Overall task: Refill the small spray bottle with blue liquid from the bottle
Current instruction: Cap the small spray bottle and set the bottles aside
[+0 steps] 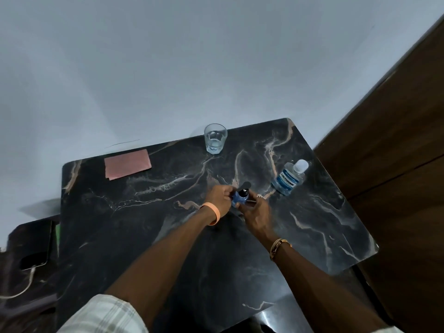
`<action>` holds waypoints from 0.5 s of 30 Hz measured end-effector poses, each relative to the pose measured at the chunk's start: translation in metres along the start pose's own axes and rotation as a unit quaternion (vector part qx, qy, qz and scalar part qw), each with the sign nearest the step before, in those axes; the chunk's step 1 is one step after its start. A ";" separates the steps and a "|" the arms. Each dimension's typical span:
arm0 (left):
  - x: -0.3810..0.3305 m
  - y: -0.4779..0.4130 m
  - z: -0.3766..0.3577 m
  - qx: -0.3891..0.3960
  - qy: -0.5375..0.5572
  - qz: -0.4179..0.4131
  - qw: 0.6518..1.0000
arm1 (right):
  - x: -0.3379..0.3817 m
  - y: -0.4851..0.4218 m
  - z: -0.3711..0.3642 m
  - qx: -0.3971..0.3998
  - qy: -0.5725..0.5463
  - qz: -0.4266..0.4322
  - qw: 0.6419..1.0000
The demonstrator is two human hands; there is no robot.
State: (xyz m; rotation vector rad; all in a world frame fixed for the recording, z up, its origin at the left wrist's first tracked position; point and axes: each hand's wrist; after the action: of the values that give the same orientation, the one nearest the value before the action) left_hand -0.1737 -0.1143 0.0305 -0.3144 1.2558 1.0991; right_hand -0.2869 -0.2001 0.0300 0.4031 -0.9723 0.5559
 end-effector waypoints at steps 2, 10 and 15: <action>-0.005 -0.008 0.018 -0.024 0.033 0.016 0.999 | 0.015 -0.012 -0.013 0.014 -0.010 0.019 1.000; -0.008 -0.041 0.092 -0.136 0.099 0.038 0.985 | 0.069 -0.068 -0.076 0.088 -0.027 0.052 0.994; -0.004 -0.066 0.128 -0.202 0.098 0.050 0.973 | 0.097 -0.104 -0.125 0.153 -0.023 0.068 0.986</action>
State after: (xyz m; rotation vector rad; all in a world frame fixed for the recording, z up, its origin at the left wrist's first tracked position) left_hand -0.0436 -0.0559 0.0548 -0.6880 1.2235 1.4387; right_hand -0.0983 -0.1874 0.0417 0.6282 -0.9658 0.8280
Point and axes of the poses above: each hand's wrist, its own y-axis away from the middle knuckle, its own z-axis out of the back of the hand, x = y × z, and after that the axes turned 12 degrees about -x, right-handed
